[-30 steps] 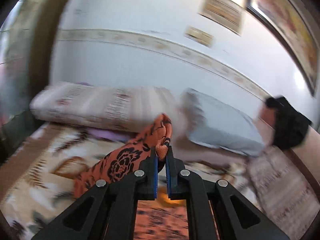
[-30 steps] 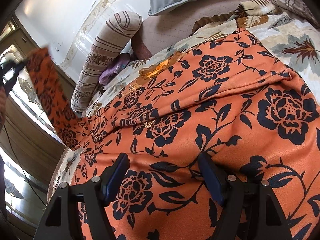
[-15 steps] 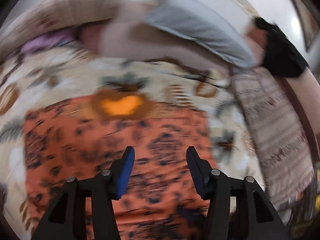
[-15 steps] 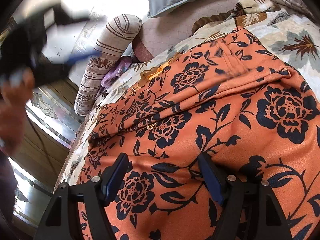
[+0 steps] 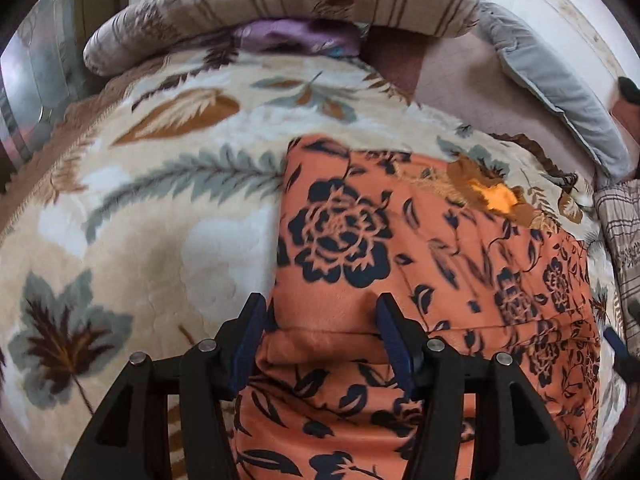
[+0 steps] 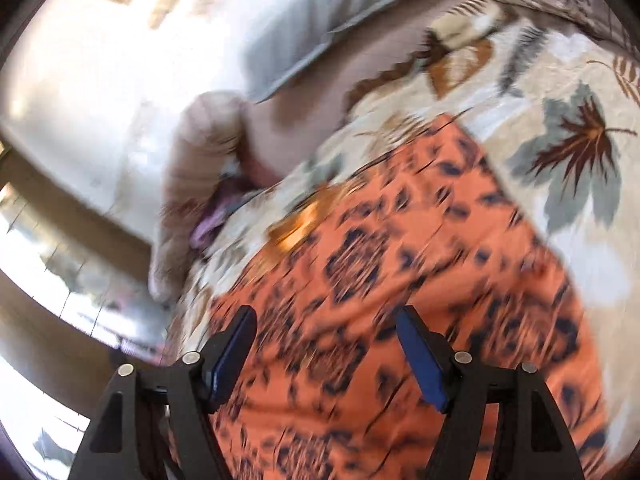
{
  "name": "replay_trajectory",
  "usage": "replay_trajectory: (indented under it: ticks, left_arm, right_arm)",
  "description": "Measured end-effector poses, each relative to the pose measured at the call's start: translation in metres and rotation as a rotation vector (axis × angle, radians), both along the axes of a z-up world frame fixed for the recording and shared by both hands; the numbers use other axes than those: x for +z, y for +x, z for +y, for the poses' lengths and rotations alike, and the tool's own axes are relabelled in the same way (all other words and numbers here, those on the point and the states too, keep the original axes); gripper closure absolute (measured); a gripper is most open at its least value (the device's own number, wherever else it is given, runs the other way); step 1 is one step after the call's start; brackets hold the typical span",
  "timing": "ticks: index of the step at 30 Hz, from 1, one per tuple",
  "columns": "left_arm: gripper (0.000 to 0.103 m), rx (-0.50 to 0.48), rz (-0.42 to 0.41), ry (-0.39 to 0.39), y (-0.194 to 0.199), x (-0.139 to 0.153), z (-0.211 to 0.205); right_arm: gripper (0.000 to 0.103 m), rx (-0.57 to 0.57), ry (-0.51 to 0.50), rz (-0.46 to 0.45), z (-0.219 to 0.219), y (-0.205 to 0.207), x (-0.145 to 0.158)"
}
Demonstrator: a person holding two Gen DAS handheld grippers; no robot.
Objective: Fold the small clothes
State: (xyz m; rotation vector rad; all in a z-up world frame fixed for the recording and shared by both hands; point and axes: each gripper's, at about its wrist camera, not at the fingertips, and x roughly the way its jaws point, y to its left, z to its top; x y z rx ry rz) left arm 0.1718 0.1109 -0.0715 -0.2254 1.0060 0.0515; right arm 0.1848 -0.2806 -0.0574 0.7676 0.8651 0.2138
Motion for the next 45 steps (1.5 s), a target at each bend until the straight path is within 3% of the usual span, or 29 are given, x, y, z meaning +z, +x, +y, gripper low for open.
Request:
replay_trajectory:
  ticks: [4, 8, 11, 13, 14, 15, 18, 22, 24, 27, 29, 31, 35, 38, 41, 43, 45]
  left_arm:
    - [0.042, 0.001, -0.002, 0.009, -0.001, -0.010, -0.002]
    - [0.040, 0.007, -0.005, -0.003, -0.003, -0.013, 0.001]
    - [0.038, 0.008, -0.004, -0.007, -0.001, -0.016, 0.002]
    - [0.036, 0.009, -0.002, -0.002, -0.001, -0.017, 0.002]
    - [0.036, 0.010, -0.002, -0.002, -0.001, -0.018, 0.003]
    - [0.036, 0.010, 0.001, -0.002, -0.001, -0.018, 0.003]
    - [0.036, 0.008, 0.002, 0.006, -0.001, -0.014, 0.003]
    - [0.036, 0.023, -0.047, 0.019, -0.004, 0.003, 0.004]
    - [0.036, 0.031, -0.069, 0.024, -0.002, 0.008, 0.001]
    - [0.036, -0.019, 0.025, 0.066, 0.015, -0.003, -0.016]
    - [0.034, -0.033, 0.069, 0.125, 0.020, -0.015, -0.023]
    - [0.024, -0.028, 0.066, 0.150, 0.022, -0.020, -0.023]
    - [0.023, -0.009, 0.085, 0.096, 0.024, -0.016, -0.014]
    - [0.023, -0.015, -0.032, 0.029, 0.012, 0.009, 0.002]
    - [0.023, 0.063, -0.076, 0.007, 0.001, 0.024, 0.031]
    - [0.023, 0.112, -0.067, -0.036, -0.004, 0.024, 0.053]
    - [0.023, 0.128, -0.044, -0.033, -0.005, 0.022, 0.064]
  right_arm:
    - [0.029, -0.053, -0.030, 0.138, -0.013, 0.033, -0.022]
    - [0.029, -0.103, 0.000, 0.205, -0.018, 0.040, -0.037]
    - [0.030, -0.094, -0.012, 0.203, -0.012, 0.044, -0.038]
    - [0.047, -0.085, -0.027, 0.216, -0.013, 0.050, -0.038]
    - [0.080, -0.086, -0.044, 0.242, -0.014, 0.054, -0.041]
    - [0.093, -0.082, -0.047, 0.263, -0.012, 0.060, -0.046]
    - [0.096, -0.054, -0.126, 0.220, -0.003, 0.062, -0.033]
    - [0.096, -0.047, -0.293, 0.069, 0.010, 0.043, 0.013]
    - [0.096, -0.023, -0.431, 0.100, 0.017, 0.039, 0.007]
    - [0.090, 0.001, -0.351, 0.247, 0.007, 0.042, -0.037]
    - [0.088, -0.014, -0.340, 0.189, 0.004, 0.034, -0.031]
    - [0.084, -0.034, -0.347, 0.164, 0.000, 0.028, -0.022]
    - [0.082, -0.134, -0.356, 0.084, -0.015, 0.019, 0.007]
    - [0.082, -0.062, -0.280, 0.006, -0.008, 0.025, 0.024]
    - [0.079, 0.090, -0.244, -0.033, 0.016, 0.034, 0.026]
    - [0.070, 0.137, -0.224, -0.003, 0.023, 0.041, 0.008]
    - [0.043, 0.107, -0.233, 0.110, 0.017, 0.044, -0.019]
